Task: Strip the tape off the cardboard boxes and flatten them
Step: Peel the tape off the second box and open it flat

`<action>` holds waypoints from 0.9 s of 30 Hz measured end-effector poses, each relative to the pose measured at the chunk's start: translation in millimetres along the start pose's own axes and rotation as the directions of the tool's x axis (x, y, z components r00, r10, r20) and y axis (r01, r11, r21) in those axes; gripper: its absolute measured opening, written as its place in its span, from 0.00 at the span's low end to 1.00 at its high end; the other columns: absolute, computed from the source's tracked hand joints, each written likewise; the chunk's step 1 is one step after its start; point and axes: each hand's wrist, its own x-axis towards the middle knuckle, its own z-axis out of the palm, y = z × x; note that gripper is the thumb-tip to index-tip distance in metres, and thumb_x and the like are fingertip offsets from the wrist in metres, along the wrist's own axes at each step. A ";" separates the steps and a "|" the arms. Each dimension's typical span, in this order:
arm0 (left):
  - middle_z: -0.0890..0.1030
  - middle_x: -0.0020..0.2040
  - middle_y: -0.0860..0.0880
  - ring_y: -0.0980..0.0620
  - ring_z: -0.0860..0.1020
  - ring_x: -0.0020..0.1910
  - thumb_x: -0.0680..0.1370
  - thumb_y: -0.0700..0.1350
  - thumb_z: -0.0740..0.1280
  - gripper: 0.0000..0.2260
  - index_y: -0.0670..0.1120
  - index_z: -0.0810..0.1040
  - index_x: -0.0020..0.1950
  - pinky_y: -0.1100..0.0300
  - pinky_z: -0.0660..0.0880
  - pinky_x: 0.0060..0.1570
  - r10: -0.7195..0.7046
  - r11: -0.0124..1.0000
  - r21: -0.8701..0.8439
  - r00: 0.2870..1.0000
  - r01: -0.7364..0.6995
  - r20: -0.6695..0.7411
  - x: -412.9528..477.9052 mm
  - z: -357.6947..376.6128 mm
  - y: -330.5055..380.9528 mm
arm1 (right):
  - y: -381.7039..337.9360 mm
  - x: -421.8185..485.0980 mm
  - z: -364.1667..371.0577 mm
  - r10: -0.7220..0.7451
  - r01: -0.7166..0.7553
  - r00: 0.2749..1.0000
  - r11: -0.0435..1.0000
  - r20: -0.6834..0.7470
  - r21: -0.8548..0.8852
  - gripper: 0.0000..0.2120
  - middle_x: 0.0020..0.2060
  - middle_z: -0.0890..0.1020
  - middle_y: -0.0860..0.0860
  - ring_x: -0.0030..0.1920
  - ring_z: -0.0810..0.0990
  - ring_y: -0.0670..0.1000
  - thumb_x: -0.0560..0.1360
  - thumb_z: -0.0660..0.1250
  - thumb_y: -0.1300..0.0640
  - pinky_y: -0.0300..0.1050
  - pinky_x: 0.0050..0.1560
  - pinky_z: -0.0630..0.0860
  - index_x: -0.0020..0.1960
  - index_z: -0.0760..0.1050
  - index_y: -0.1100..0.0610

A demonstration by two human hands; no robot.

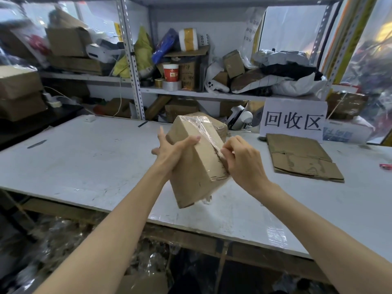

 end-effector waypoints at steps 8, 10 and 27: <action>0.58 0.67 0.50 0.44 0.67 0.65 0.54 0.69 0.75 0.46 0.65 0.59 0.68 0.48 0.73 0.62 0.330 0.934 0.176 0.938 -0.310 -0.102 -18.2 0.3 -8.7 | -8.4 16.5 -3.3 0.131 -0.154 0.986 0.955 0.105 0.254 0.25 0.53 0.77 0.48 0.48 0.79 0.45 0.69 0.70 0.38 0.45 0.47 0.77 0.57 0.75 0.55; 0.57 0.67 0.51 0.45 0.66 0.66 0.54 0.69 0.75 0.47 0.65 0.58 0.68 0.49 0.72 0.62 0.377 0.917 0.179 0.922 -0.358 -0.090 -23.7 2.6 -11.5 | -11.1 20.2 -5.3 0.079 -0.096 0.992 0.978 0.096 0.188 0.23 0.49 0.77 0.49 0.45 0.79 0.48 0.68 0.72 0.41 0.45 0.46 0.76 0.54 0.76 0.56; 0.54 0.71 0.50 0.42 0.62 0.67 0.53 0.65 0.76 0.48 0.64 0.59 0.69 0.49 0.67 0.65 0.550 0.783 0.371 0.834 -0.500 -0.037 -31.4 5.5 -20.7 | -1.2 11.3 -15.0 0.149 -0.211 0.965 0.929 0.215 0.303 0.04 0.39 0.79 0.57 0.39 0.79 0.56 0.75 0.64 0.63 0.54 0.40 0.78 0.43 0.71 0.61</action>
